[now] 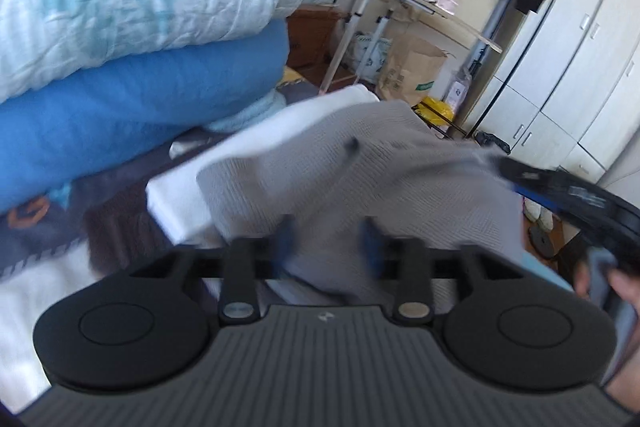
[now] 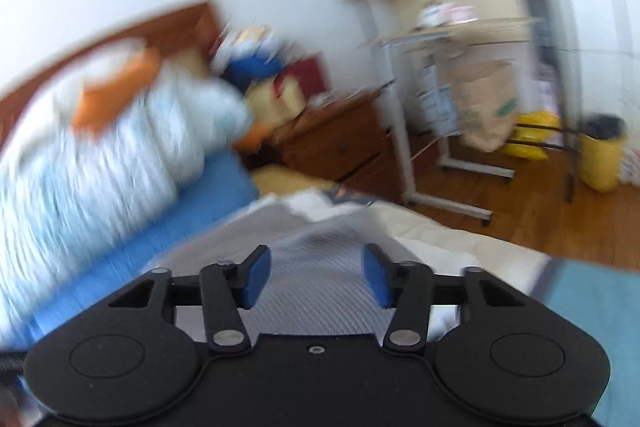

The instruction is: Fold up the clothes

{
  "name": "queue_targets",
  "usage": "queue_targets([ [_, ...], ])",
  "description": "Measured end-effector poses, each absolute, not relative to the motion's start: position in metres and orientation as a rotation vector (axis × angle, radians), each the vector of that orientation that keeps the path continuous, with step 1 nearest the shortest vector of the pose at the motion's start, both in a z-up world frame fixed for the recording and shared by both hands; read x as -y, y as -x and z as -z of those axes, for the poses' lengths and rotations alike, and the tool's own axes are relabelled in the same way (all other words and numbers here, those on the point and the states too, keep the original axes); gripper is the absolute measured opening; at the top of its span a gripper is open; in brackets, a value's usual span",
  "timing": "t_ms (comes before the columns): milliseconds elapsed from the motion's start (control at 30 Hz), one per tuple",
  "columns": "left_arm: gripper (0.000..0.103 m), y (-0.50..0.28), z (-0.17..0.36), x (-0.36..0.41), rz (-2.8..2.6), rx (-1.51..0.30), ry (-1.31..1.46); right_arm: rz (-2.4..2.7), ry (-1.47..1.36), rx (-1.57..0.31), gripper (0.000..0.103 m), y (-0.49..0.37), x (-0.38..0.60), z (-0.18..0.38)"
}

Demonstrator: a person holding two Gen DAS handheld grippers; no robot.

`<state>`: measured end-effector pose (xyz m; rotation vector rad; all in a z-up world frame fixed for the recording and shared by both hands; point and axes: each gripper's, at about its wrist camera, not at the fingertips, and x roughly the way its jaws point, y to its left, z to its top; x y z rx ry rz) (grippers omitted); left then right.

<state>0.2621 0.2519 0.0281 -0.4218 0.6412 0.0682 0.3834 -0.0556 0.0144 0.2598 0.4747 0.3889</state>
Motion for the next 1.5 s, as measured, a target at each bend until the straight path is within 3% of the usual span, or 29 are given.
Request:
queue_targets([
  [33, 0.082, -0.25, -0.034, -0.244, -0.057, -0.631, 0.403, -0.313, -0.252, -0.444, 0.092, -0.363, 0.062, -0.02],
  [67, 0.085, -0.238, -0.041, -0.236, -0.045, -0.621, 0.385, -0.24, -0.234, -0.413, 0.094, -0.343, 0.069, -0.026],
  [733, 0.09, -0.084, -0.086, -0.071, 0.011, -0.668, 0.131, -0.255, 0.007, -0.564, 0.093, -0.139, 0.125, -0.071],
  [833, 0.099, -0.062, -0.09, -0.053, 0.014, -0.658, 0.09, -0.206, 0.05, -0.575, 0.093, -0.118, 0.134, -0.072],
  [1500, 0.103, -0.027, -0.047, 0.021, 0.024, -0.641, -0.016, -0.085, -0.1, -0.669, 0.093, -0.063, 0.186, -0.027],
])
